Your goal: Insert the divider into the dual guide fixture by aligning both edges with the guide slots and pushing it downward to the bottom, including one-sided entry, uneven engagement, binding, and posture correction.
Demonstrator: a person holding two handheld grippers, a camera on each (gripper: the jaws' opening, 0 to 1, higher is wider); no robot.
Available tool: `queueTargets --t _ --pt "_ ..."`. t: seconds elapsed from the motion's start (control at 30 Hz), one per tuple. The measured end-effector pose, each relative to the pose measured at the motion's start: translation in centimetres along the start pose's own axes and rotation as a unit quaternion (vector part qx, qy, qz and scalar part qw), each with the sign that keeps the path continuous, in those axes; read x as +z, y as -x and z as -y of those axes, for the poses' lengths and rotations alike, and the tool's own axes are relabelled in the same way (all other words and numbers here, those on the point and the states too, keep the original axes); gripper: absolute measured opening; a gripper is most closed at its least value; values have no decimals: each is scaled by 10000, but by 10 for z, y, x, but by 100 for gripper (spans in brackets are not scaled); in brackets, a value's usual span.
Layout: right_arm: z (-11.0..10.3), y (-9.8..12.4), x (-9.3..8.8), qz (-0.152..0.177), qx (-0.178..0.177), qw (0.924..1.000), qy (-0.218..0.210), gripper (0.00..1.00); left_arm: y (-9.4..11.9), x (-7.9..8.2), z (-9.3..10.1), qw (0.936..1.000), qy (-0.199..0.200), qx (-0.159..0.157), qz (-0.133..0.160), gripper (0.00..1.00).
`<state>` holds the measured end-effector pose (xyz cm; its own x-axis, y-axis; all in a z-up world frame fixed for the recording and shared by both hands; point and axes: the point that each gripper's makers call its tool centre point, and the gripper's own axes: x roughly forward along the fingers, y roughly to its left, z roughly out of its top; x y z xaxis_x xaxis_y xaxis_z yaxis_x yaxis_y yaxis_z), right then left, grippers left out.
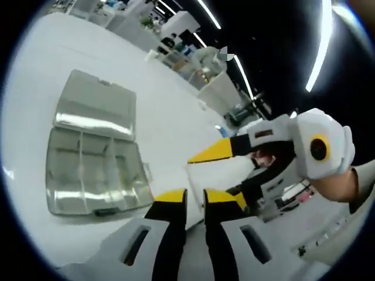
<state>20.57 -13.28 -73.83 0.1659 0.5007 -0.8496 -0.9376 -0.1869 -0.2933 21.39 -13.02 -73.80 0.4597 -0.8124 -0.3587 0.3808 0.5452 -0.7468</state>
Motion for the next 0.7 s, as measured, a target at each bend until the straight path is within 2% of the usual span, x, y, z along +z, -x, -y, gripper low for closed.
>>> queueTargets --t 0.7 --pt "4 -2 4 23 13 10000 43 27 -1 1 -3 9970 753 -184 80 0"
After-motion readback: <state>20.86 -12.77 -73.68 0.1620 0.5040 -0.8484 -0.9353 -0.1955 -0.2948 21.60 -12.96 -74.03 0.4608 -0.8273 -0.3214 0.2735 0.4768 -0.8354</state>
